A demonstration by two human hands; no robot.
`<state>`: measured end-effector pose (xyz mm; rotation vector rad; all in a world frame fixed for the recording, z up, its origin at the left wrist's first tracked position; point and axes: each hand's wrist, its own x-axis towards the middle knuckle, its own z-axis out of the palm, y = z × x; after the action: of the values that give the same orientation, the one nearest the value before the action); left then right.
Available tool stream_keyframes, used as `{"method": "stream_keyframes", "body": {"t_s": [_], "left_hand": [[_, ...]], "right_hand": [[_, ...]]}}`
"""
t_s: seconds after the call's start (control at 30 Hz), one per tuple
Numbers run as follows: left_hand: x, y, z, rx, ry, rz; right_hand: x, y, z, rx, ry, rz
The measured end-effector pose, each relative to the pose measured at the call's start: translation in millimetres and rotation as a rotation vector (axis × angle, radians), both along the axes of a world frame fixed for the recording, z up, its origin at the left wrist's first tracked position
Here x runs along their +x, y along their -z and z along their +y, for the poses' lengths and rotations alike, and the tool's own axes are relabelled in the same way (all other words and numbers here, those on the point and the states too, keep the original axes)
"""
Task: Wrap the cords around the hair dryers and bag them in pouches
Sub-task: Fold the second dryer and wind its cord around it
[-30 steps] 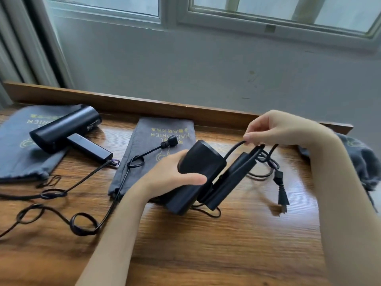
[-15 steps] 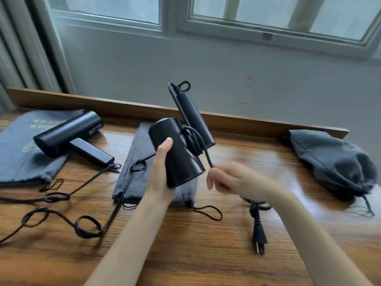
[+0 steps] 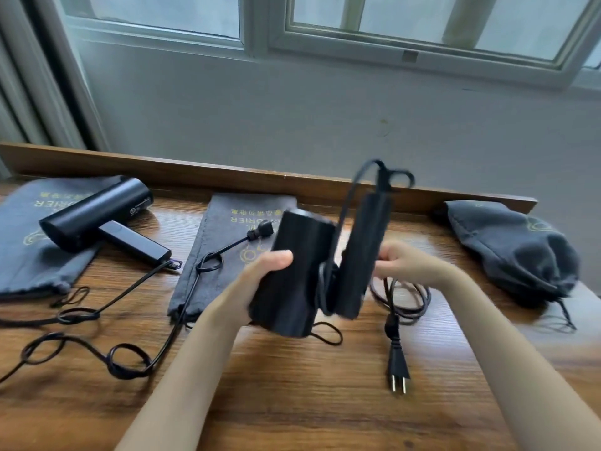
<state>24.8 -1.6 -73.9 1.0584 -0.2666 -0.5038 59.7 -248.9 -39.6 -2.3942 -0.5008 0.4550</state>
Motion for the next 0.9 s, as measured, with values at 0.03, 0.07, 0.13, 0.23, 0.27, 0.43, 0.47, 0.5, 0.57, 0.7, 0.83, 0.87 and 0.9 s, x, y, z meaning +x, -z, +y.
{"method": "stream_keyframes", "body": {"t_s": [0.03,0.07,0.13,0.23,0.27,0.43,0.47,0.5,0.57,0.7,0.83,0.87,0.9], "left_hand": [[-1,-2,1,0.101,0.033,-0.064],[-1,-4,1,0.229,0.056,-0.167],[0,-6,-2,0.497,0.105,-0.368],[0,-8,-7,0.736,0.121,-0.486],[-1,-8,-9,0.771,0.112,-0.502],[-2,-8,-11,0.881,-0.119,-0.459],[-1,-8,-12,0.877,-0.167,-0.438],[-1,-8,-12,0.856,-0.203,-0.409],[-2,-8,-13,0.809,-0.294,-0.335],[2,-6,-10,0.725,-0.57,-0.232],[3,-8,-8,0.389,-0.696,-0.023],[3,-9,-7,0.293,-0.693,0.047],[3,-11,-6,0.199,-0.672,0.115]], "right_hand": [[2,-5,-8,0.008,0.062,0.006],[2,-13,-12,0.012,0.105,0.021],[9,-24,-23,0.084,0.085,0.025],[11,-32,-25,0.085,0.039,-0.012],[11,-35,-25,0.09,0.05,-0.018],[7,-45,-16,0.132,0.032,-0.165],[6,-47,-14,0.124,0.04,-0.216],[4,-51,-11,0.109,0.049,-0.278],[-1,-56,-4,0.06,0.05,-0.402],[-9,-50,11,0.027,0.053,-0.487],[-12,-39,25,0.1,0.038,-0.463],[-12,-35,28,0.109,0.017,-0.447],[-13,-30,31,0.115,-0.007,-0.424]]}}
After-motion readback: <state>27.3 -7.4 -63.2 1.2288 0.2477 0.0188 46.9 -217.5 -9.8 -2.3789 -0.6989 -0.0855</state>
